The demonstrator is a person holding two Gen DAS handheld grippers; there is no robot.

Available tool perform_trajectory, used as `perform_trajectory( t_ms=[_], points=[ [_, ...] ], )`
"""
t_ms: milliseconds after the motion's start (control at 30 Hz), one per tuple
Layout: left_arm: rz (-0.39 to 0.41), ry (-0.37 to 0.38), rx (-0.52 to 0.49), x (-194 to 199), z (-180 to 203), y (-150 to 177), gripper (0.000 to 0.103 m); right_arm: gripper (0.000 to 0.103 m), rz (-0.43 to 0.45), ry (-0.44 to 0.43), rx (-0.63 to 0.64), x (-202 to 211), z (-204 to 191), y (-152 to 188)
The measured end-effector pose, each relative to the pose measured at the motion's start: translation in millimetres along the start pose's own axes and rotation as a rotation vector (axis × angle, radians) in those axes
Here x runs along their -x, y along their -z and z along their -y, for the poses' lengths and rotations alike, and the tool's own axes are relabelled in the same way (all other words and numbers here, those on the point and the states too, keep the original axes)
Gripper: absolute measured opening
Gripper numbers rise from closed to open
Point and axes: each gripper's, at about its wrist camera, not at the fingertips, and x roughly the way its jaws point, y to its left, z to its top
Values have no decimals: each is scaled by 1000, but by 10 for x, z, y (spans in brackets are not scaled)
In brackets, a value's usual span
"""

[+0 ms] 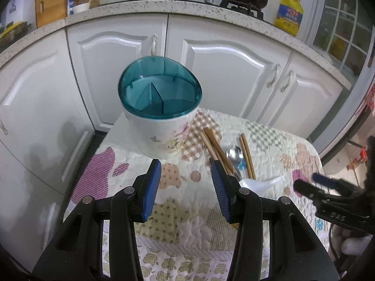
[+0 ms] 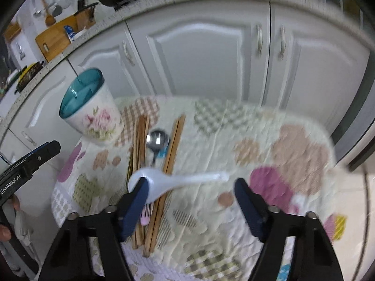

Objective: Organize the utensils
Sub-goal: 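Lower the right tool onto the white ceramic spoon handle and close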

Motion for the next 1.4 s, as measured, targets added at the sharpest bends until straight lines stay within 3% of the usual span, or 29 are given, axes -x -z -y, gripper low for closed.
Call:
perform_trajectory(
  t_ms=[100,433,567,733,933,1100,1267,1400],
  points=[
    [-27,1,-10,-97,31,56,44,56,-61,-79,-100,-190,153,89],
    [-87,-10,4,-336,7,113,44,54,-100,-154,-306,-576,491,-10],
    [-103,-15,-2,-410,14,125,44,51,-93,-148,-306,-677,473,-158],
    [-120,-19,0,-501,18,131,44,27,-70,-152,-293,-829,437,-324],
    [-137,-16,-11,-604,77,123,44,11,-67,-156,-175,-889,251,-461],
    [-155,14,-20,-710,136,101,44,10,-79,-138,-99,-800,242,-375],
    [-227,84,24,-896,144,138,36,10,-89,-131,-129,-742,405,-256],
    [-242,97,1,-982,212,139,32,10,-90,-137,-138,-731,425,-235]
  ],
)
